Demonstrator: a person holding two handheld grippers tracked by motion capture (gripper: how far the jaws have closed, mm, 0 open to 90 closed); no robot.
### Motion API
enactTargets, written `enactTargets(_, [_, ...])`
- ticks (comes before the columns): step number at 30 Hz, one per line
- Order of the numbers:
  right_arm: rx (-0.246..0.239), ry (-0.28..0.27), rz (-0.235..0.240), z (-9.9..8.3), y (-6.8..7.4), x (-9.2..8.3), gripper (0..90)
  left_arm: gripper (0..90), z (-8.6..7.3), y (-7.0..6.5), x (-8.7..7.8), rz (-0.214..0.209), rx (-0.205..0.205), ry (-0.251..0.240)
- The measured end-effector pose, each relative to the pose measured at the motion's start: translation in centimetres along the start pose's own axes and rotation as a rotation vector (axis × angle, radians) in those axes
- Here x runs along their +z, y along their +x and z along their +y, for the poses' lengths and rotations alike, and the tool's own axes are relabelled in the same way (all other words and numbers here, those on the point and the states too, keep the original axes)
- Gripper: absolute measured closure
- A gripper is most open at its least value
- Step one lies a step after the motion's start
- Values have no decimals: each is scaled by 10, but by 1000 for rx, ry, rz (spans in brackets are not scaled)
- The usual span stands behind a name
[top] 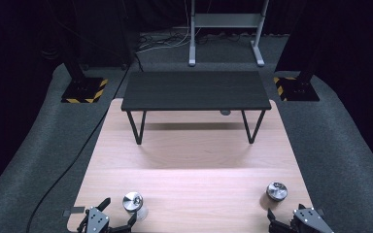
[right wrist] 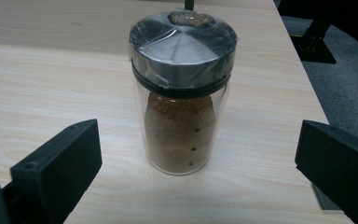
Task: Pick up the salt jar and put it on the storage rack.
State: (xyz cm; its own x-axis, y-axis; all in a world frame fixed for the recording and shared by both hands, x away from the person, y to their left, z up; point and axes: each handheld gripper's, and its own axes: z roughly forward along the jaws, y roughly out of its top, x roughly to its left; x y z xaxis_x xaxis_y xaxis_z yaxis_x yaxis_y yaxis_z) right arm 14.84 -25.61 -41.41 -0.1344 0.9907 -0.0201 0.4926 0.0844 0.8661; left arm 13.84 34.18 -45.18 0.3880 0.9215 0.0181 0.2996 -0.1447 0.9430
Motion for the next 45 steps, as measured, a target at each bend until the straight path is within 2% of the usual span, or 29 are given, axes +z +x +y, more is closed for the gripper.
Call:
enactTargets(7, [-8, 1, 11, 1, 0, 0, 0, 0, -3, -3, 6, 9, 4, 15])
enactTargets(9, [-8, 4, 11, 1, 0, 1, 0, 0, -7, -5, 7, 15, 0, -1])
enactTargets(15, [-5, -3, 10, 0, 0, 1, 0, 0, -11, -10, 9, 33, 3, -3])
enactTargets(31, [-13, 6, 25, -1, 0, 5, 0, 0, -17, -7, 26, -14, -27, 19])
enactTargets(35, [-11, 1, 35, -1, -1, 4, 0, 0, -15, -6, 32, -33, -23, 25])
enactTargets(45, [-6, -4, 37, -1, -2, 3, 0, 0, -15, -7, 42, -42, -20, 19])
